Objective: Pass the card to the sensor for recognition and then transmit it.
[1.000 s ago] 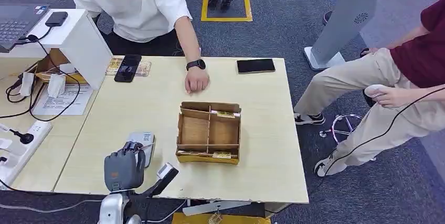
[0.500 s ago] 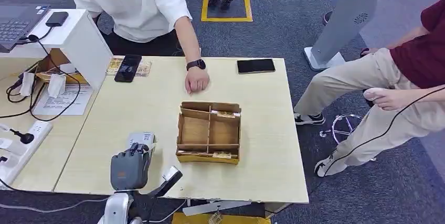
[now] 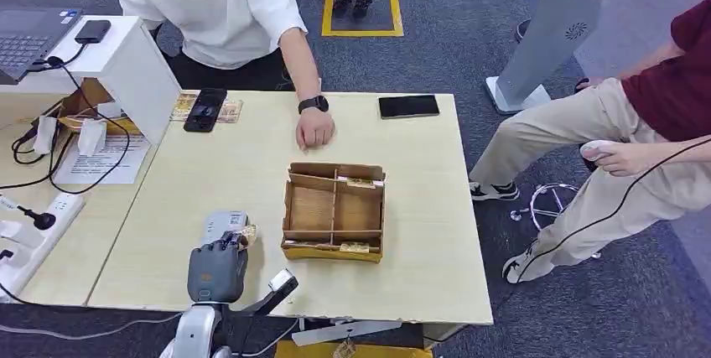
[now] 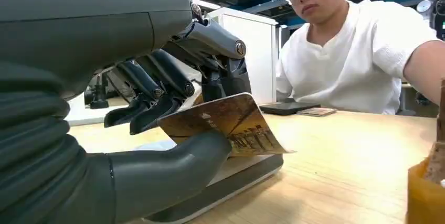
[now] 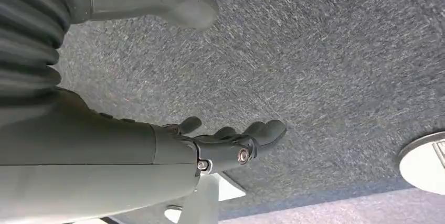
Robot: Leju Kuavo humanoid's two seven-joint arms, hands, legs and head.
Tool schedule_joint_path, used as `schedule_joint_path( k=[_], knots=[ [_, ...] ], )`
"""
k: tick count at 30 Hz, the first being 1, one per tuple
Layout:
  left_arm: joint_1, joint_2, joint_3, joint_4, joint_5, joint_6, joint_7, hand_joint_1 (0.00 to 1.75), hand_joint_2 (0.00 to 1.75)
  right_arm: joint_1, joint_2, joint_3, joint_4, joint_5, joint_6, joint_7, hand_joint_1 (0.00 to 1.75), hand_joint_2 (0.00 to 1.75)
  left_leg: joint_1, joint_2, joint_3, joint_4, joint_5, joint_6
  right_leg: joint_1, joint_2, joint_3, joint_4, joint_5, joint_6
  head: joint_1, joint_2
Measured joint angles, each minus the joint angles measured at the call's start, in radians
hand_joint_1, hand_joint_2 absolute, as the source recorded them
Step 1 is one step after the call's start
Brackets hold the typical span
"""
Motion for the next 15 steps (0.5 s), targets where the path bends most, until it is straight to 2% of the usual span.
schedule_joint_path(
  k=[11, 15],
  knots=[
    [-0.002, 0.008, -0.015, 0.0, 0.018, 0.003, 0.018, 1.75, 1.75, 0.006, -0.001, 0.036, 0.0, -0.032, 0.0, 0.01, 0.0, 1.75, 0.0, 0.0, 0.002, 0.0, 0.0, 0.0, 0.0, 0.0, 0.002, 0.0, 0.0, 0.0, 0.0, 0.0],
    [0.001, 0.009, -0.016, -0.003, 0.016, 0.04, 0.025, 1.75, 1.75, 0.007, -0.001, 0.049, 0.0, -0.039, 0.0, 0.01, 0.0, 1.75, 0.0, 0.0, 0.003, 0.0, 0.0, 0.0, 0.0, 0.0, 0.003, 0.0, 0.0, 0.0, 0.0, 0.0]
  ],
)
